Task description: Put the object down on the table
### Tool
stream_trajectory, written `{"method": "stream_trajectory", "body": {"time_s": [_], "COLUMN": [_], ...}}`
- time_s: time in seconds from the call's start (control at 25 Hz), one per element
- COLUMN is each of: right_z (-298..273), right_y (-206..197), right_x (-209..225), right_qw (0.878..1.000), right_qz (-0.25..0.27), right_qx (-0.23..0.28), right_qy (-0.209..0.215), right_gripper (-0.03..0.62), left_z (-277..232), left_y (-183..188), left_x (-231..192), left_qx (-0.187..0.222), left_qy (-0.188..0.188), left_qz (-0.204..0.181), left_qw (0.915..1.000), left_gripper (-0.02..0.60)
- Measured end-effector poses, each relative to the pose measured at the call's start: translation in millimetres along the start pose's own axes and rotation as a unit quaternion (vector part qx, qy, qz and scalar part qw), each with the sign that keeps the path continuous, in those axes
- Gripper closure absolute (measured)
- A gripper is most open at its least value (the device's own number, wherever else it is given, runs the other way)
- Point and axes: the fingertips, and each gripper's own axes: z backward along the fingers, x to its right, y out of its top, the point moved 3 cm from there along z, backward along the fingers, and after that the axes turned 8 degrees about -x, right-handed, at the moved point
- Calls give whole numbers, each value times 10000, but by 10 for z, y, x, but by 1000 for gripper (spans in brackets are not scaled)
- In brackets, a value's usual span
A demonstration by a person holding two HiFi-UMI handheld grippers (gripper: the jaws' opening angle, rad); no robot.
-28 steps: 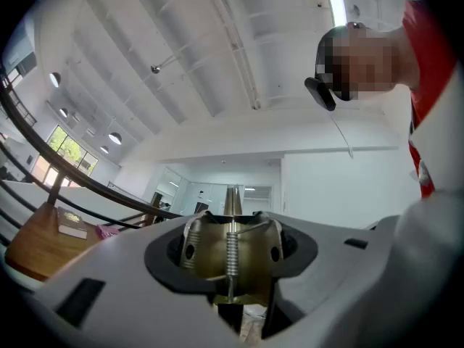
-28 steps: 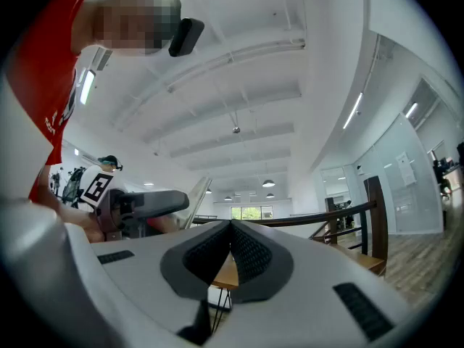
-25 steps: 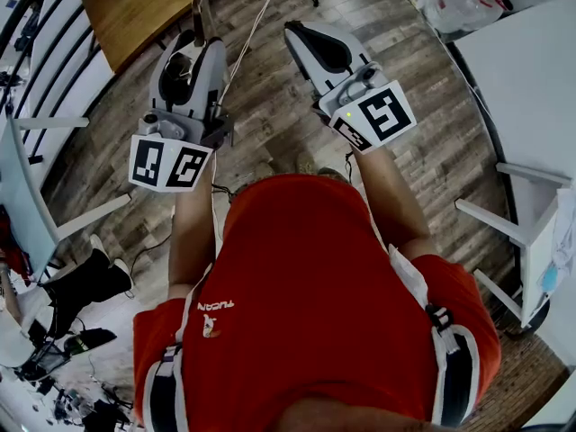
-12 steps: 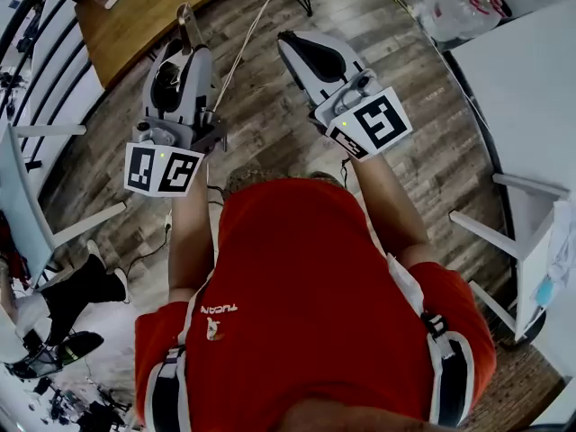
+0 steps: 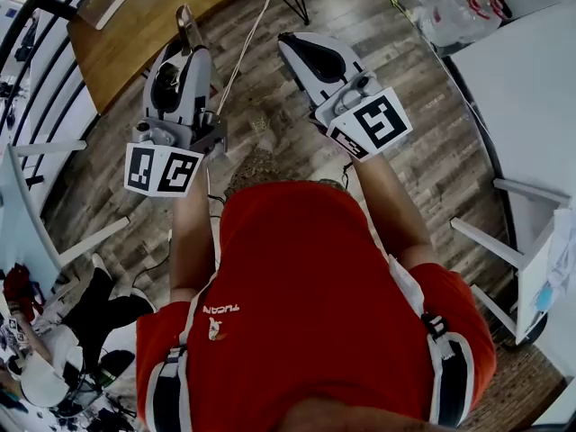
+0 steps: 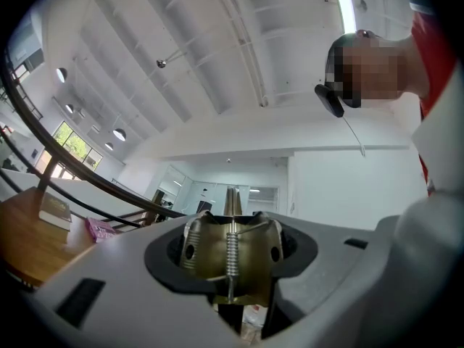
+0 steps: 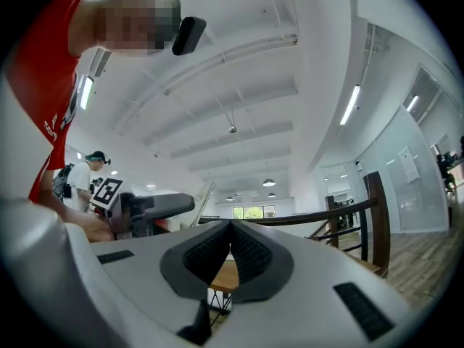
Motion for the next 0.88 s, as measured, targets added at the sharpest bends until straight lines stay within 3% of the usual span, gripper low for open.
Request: {"method": "stream_trajectory", "body": {"time_s": [0.44,0.88], "right_z": [-1213,-2399], "right_y": [-112,-258], "right_x": [1074,2015], "right_qw": [9995,9982], "right_qz": [125,67], "right_qx": [-254,-487], "right_qy": [-143,-350], "right_gripper": [569,569], "left_z": [-1222,-2344], "left_y": [-36,-14], "left_x": [-1174,-2320], "left_qx": [-110,-487], "left_qy": [-156,-373], "left_qz": [118,326], "left_qw": [9997,9976], "left_gripper": [388,388]}}
